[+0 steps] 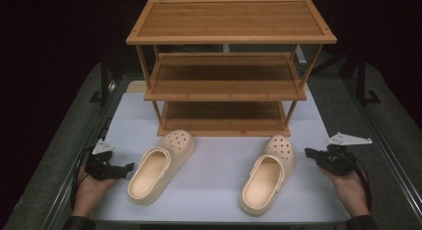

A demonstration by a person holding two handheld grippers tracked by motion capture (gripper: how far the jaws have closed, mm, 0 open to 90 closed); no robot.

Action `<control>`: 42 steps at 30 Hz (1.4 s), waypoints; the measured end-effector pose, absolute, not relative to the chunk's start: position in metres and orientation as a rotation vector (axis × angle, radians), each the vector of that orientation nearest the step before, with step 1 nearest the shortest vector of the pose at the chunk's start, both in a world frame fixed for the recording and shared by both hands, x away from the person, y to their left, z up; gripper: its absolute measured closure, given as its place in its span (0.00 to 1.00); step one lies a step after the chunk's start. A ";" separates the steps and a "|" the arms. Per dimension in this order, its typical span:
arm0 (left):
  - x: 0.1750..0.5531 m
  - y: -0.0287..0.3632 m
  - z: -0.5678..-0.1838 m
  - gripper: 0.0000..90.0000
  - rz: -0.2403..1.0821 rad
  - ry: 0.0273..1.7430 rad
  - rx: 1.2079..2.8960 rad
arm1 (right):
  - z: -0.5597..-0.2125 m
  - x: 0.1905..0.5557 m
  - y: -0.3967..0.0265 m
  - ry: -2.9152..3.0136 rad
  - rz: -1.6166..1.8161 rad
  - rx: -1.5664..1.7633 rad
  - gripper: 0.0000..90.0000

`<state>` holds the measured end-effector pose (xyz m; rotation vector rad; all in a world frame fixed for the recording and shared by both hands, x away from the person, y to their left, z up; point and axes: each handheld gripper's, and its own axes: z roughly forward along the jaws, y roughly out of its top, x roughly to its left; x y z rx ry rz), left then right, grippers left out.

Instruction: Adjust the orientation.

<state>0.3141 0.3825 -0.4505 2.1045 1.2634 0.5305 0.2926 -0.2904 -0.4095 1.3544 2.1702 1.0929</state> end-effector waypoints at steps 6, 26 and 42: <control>0.314 0.382 -0.450 0.00 0.530 1.264 2.105 | -0.403 0.321 -0.288 2.191 1.152 1.316 1.00; 0.314 0.382 -0.451 0.00 0.529 1.265 2.104 | -0.414 0.362 -0.254 2.314 1.086 1.278 1.00; 0.314 0.382 -0.451 0.00 0.528 1.265 2.105 | -0.413 0.376 -0.217 2.352 1.089 1.233 1.00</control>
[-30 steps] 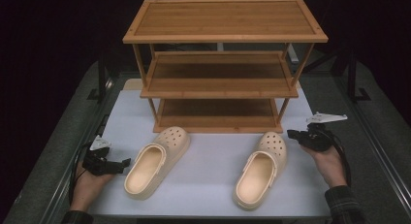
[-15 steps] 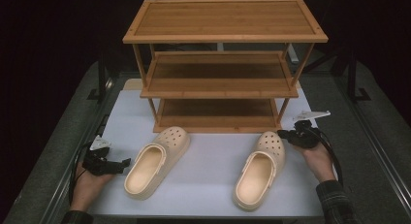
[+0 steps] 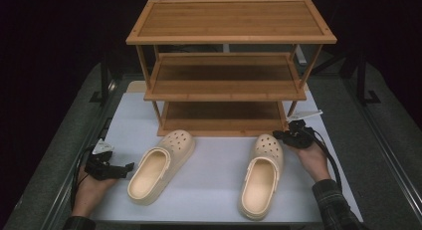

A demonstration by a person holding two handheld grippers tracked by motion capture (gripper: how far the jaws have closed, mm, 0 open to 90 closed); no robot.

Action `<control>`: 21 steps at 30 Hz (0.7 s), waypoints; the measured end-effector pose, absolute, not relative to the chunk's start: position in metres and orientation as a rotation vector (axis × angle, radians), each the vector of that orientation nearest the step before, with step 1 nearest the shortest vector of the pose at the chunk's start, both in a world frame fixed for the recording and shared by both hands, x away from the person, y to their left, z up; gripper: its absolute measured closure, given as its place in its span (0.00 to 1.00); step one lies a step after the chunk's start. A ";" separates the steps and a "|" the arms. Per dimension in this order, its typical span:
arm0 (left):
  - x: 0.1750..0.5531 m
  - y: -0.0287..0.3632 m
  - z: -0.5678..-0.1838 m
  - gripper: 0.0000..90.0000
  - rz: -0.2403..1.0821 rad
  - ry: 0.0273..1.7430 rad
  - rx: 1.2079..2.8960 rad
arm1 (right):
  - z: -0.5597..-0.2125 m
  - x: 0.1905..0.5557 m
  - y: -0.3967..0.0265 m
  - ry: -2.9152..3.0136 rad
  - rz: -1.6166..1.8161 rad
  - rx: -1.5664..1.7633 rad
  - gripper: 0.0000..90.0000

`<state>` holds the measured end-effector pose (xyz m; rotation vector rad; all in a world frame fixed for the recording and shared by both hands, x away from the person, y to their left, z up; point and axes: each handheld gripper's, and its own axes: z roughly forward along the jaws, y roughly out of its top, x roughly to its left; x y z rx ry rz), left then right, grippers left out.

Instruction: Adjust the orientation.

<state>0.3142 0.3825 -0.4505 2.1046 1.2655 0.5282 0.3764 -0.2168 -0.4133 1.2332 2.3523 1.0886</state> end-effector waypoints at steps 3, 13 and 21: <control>0.314 0.383 -0.450 0.01 0.528 1.266 2.106 | -0.414 0.380 -0.207 2.361 1.098 1.223 1.00; 0.314 0.383 -0.450 0.01 0.526 1.267 2.106 | -0.414 0.388 -0.180 2.385 1.122 1.190 1.00; 0.314 0.383 -0.451 0.00 0.527 1.266 2.104 | -0.403 0.370 -0.199 2.366 1.163 1.175 1.00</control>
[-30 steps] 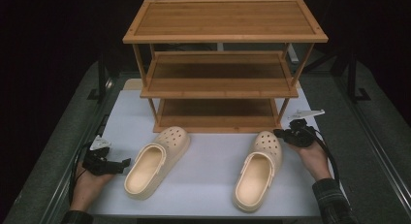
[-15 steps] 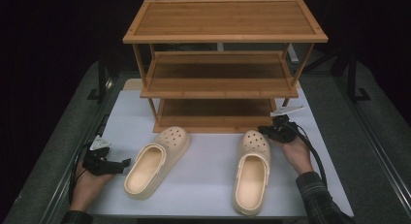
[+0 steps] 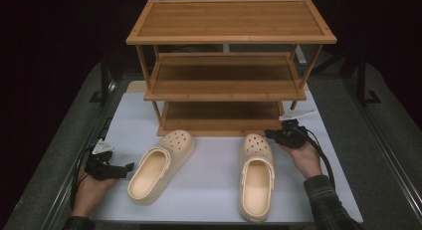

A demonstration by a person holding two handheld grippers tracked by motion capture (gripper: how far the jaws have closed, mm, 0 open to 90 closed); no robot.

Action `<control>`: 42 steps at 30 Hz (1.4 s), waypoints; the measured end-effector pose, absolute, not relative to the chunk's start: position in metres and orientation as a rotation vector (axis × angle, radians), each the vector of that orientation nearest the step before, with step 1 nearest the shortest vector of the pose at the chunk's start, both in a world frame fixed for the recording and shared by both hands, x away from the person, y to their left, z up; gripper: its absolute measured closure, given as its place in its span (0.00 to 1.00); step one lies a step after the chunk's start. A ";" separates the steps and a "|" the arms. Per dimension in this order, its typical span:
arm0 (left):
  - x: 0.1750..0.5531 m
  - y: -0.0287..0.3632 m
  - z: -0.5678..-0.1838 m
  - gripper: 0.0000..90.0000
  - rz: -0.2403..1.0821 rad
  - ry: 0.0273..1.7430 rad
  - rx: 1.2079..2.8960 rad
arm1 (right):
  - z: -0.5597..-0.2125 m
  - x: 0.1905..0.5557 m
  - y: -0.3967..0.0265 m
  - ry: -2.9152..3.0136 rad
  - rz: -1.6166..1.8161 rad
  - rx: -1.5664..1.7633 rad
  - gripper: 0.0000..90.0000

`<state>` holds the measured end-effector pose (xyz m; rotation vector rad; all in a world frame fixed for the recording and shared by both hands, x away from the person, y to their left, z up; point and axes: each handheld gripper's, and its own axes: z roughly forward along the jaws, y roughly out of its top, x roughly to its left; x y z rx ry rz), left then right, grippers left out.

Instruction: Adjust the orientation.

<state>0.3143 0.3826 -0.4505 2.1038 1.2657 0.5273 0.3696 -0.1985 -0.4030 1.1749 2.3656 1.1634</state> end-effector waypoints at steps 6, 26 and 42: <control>0.314 0.383 -0.451 0.01 0.526 1.266 2.104 | -0.405 0.338 -0.216 2.372 1.142 1.173 1.00; 0.314 0.383 -0.451 0.01 0.526 1.266 2.103 | -0.429 0.300 -0.216 2.513 1.118 1.160 1.00; 0.314 0.383 -0.451 0.01 0.526 1.266 2.104 | -0.430 0.315 -0.192 2.554 1.125 1.120 1.00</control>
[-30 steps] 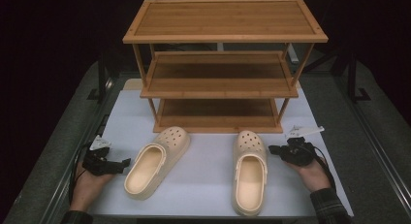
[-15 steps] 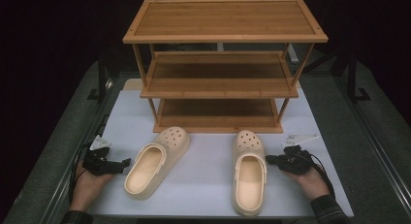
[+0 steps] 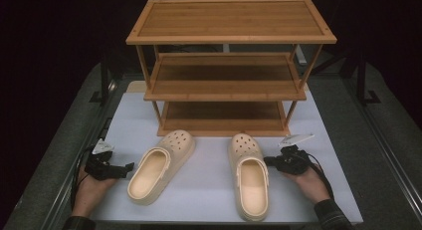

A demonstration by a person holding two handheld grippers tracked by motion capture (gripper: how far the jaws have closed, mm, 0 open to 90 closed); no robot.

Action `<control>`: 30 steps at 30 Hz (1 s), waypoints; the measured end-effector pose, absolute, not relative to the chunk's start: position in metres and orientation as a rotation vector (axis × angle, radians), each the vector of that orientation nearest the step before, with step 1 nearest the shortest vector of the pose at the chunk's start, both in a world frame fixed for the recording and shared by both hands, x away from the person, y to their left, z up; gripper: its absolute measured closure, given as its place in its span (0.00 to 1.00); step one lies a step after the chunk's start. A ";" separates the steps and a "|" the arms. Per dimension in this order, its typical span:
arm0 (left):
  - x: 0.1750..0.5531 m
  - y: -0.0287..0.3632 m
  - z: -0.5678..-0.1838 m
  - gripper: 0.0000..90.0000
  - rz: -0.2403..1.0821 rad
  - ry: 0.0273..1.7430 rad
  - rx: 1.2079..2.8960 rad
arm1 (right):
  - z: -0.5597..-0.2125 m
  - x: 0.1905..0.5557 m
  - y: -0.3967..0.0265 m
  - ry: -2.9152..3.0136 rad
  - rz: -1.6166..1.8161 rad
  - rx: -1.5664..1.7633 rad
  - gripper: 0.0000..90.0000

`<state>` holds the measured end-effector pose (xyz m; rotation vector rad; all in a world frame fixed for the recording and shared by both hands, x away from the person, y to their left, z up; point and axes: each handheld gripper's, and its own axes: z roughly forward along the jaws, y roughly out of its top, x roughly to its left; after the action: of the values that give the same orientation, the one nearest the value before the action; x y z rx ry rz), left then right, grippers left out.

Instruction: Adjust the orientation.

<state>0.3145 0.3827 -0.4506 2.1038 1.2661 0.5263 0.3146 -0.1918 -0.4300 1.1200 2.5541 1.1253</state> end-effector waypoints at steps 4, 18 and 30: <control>0.315 0.383 -0.451 0.00 0.526 1.267 2.103 | -0.430 0.319 -0.182 2.563 1.124 1.103 1.00; 0.315 0.383 -0.451 0.01 0.525 1.267 2.104 | -0.429 0.329 -0.155 2.589 1.115 1.043 1.00; 0.315 0.383 -0.451 0.00 0.524 1.268 2.103 | -0.430 0.335 -0.136 2.609 1.134 1.006 1.00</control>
<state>0.3146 0.3826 -0.4506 2.1029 1.2680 0.5243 0.3346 -0.1364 -0.4303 1.0056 2.6094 1.1343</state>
